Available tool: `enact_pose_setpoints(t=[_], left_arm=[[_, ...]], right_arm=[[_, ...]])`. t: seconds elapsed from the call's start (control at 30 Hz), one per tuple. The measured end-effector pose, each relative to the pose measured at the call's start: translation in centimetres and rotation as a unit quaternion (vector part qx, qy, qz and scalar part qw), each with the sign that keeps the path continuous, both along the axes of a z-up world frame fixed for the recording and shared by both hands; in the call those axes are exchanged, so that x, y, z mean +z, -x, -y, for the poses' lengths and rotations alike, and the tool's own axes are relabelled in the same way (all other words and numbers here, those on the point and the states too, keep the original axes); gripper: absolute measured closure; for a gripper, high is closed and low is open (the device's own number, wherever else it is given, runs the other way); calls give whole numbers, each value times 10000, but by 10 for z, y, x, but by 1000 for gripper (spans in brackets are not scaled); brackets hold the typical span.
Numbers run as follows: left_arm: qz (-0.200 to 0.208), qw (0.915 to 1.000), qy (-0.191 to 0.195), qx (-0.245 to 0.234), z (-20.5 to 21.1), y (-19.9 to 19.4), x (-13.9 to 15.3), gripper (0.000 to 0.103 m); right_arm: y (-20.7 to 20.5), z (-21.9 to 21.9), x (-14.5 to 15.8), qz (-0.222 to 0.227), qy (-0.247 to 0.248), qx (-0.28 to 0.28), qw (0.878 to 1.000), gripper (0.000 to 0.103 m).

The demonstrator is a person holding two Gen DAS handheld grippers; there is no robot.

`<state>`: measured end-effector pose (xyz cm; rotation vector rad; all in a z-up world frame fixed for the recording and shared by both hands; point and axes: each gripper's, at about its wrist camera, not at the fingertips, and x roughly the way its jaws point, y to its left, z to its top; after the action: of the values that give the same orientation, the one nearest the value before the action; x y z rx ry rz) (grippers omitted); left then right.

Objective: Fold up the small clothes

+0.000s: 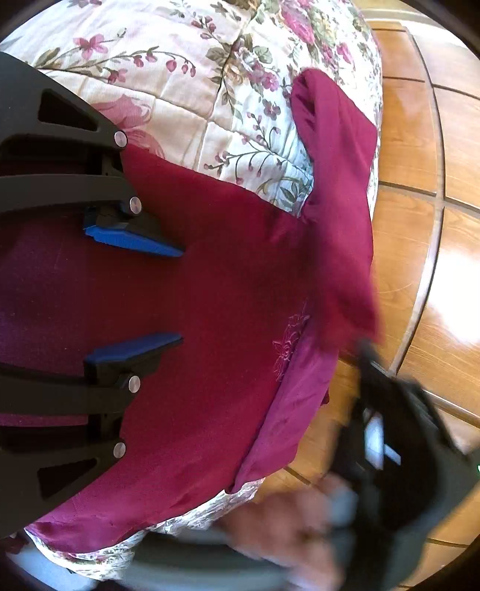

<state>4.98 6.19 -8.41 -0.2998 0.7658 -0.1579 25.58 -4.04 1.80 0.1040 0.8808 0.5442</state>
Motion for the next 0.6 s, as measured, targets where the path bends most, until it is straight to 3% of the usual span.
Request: enact_pose_setpoints(t=[0.13,0.23,0.4,0.6], left_arm=[[-8,10000,-42,3,2,-1,0,61],[-15,10000,-78,6,5,-3,-2,61],[-22,9999,-107,1,7,-4,0,61],[-36,9999,-168,-9,9,-7,0,61]], right_arm=[[-14,45,48,581,-11,-402,9975,102],[-34,83,55,681,178,-795,9943,102],[-57,151,27,441,588,-1568,9849,102],[-70,210,-29,-118,1080,-2271,9678,102]])
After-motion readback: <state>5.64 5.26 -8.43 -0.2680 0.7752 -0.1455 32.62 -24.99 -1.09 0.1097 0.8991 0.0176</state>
